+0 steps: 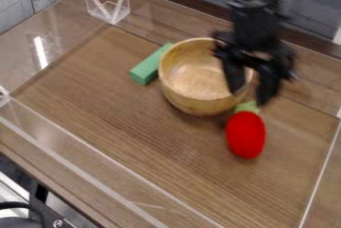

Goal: Move the red object to the right side of the table

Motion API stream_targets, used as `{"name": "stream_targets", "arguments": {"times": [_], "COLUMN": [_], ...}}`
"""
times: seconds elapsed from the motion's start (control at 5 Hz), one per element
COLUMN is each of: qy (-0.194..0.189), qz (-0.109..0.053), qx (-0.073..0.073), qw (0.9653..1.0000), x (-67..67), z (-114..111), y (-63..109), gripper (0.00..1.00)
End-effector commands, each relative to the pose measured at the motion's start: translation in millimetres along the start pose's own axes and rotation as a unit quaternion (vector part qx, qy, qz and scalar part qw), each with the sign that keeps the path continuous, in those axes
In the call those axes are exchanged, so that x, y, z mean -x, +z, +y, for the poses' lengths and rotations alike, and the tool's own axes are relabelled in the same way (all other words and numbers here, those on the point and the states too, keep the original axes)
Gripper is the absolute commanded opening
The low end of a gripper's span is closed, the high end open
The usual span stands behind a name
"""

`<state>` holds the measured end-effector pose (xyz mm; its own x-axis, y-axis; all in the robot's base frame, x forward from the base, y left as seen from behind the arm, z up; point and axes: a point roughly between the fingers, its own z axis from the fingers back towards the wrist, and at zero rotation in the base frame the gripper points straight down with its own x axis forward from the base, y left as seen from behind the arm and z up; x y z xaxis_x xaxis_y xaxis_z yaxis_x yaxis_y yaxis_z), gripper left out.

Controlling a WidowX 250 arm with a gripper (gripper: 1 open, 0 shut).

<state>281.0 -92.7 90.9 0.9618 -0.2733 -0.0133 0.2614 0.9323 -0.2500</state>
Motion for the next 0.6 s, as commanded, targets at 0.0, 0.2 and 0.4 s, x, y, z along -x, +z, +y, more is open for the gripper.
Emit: {"name": "stream_targets", "arguments": {"times": [0.0,0.2,0.4], "qy": [-0.041,-0.045,-0.039], "qz": [-0.014,-0.001,0.003], "qx": [-0.007,-0.007,-0.008], "qw": [0.999,0.9989,0.9992], "x": [0.3,9.0,16.3], "z": [-21.8,-34.3,-37.4], "y": [-3.6,-17.7,-25.0], "gripper": [0.0,0.0,0.0]}}
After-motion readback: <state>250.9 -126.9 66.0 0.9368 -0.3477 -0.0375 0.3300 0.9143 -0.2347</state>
